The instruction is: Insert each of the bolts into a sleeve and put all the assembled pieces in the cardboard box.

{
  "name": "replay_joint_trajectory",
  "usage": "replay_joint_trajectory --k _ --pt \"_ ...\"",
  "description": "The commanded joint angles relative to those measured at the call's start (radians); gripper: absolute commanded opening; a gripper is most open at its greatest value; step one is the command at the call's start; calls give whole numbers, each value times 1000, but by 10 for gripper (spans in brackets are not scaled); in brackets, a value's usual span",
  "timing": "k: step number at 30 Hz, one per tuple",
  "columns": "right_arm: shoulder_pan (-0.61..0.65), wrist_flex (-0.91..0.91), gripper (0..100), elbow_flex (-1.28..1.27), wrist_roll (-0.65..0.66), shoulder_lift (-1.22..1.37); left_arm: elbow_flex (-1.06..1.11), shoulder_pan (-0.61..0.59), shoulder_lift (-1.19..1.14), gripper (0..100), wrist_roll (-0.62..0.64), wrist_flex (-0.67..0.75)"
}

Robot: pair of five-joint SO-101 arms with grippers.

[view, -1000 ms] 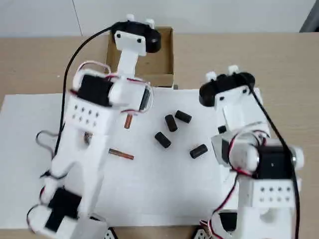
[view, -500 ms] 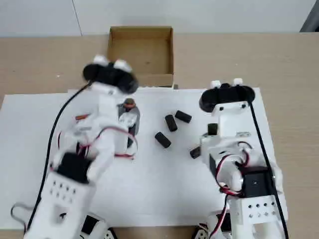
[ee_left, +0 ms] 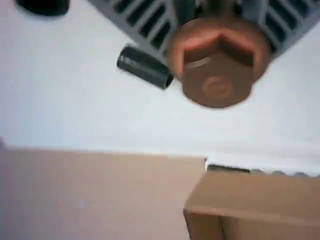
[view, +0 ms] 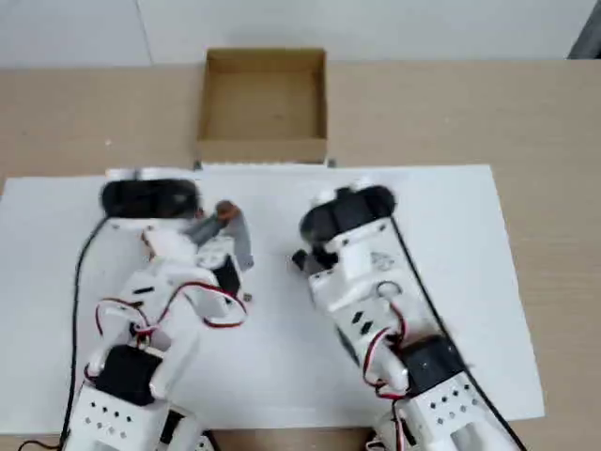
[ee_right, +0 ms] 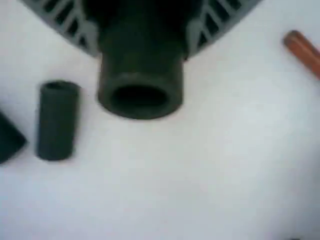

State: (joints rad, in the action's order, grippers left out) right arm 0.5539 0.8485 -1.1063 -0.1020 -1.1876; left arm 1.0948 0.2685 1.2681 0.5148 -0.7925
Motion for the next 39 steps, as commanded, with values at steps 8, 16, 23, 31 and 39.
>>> replay_joint_trajectory --k 8,16,23,31,39 --pt "168 -188 3 -167 58 -165 4 -9 95 6 143 114" --pt "208 -217 3 -256 129 -278 4 -8 104 6 166 114" --pt "206 -219 3 -261 192 -315 1 52 104 6 166 100" --pt "202 -220 3 -261 195 -317 -1 94 104 6 161 77" --pt "150 -220 3 -253 195 -318 -2 98 104 6 161 75"
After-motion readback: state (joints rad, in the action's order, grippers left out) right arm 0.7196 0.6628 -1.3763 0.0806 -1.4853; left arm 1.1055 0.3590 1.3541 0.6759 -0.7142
